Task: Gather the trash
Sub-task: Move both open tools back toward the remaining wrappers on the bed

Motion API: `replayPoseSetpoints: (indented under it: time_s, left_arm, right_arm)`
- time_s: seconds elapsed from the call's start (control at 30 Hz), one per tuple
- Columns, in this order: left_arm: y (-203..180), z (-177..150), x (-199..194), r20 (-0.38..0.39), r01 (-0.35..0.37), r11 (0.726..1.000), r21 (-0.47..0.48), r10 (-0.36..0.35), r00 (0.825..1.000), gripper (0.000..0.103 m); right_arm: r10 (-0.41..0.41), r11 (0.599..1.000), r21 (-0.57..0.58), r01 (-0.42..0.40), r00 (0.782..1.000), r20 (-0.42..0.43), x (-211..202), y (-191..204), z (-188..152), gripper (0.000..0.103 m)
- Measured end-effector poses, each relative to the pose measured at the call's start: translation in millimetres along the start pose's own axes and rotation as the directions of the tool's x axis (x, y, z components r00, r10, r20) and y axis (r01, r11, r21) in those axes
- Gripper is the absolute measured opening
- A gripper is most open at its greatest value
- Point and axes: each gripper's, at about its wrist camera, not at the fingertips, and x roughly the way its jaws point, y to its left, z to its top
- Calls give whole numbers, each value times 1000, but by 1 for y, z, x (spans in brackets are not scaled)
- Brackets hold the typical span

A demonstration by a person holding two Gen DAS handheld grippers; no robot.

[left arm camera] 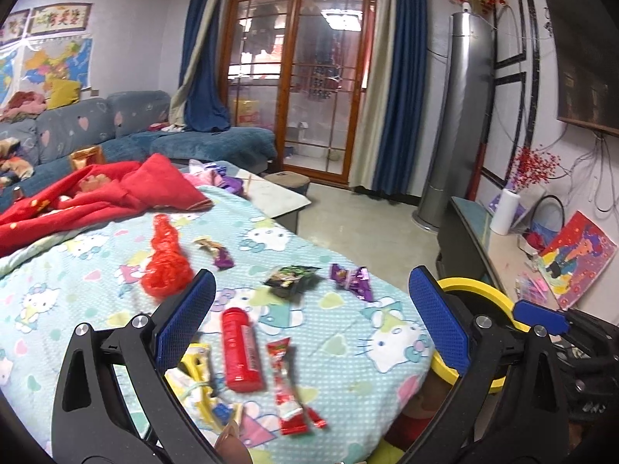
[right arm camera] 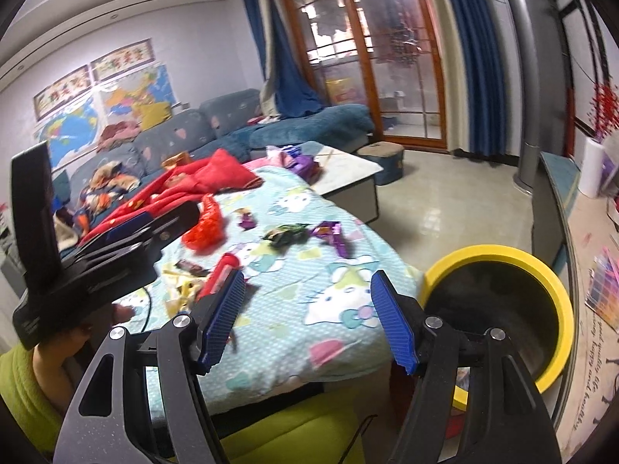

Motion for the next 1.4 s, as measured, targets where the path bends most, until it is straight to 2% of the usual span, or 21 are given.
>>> replayPoseSetpoints:
  time_s: [0.3, 0.57, 0.8, 1.0, 1.3, 1.4]
  left_arm:
    - [33, -2, 3, -26, -92, 995, -33, 92, 995, 92]
    - [66, -8, 12, -88, -158, 985, -73, 152, 984, 92]
    - [95, -16, 26, -175, -212, 970, -120, 190, 966, 92]
    - [114, -31, 39, -253, -235, 960, -150, 193, 948, 92]
    - [127, -44, 54, -321, -244, 958, -154, 185, 929, 92]
    - [129, -53, 61, -370, -234, 959, -159, 162, 915, 92]
  right_arm:
    - [41, 997, -65, -43, 999, -29, 16, 32, 1, 66]
    - [64, 993, -95, -71, 995, -75, 35, 52, 0, 66]
    - [78, 989, -113, -94, 988, -136, 54, 64, -7, 66]
    - [89, 985, -127, -116, 976, -201, 77, 72, -17, 66]
    - [97, 982, -124, -140, 949, -299, 115, 80, -29, 66]
    - [99, 982, -119, -146, 938, -332, 126, 81, -34, 66]
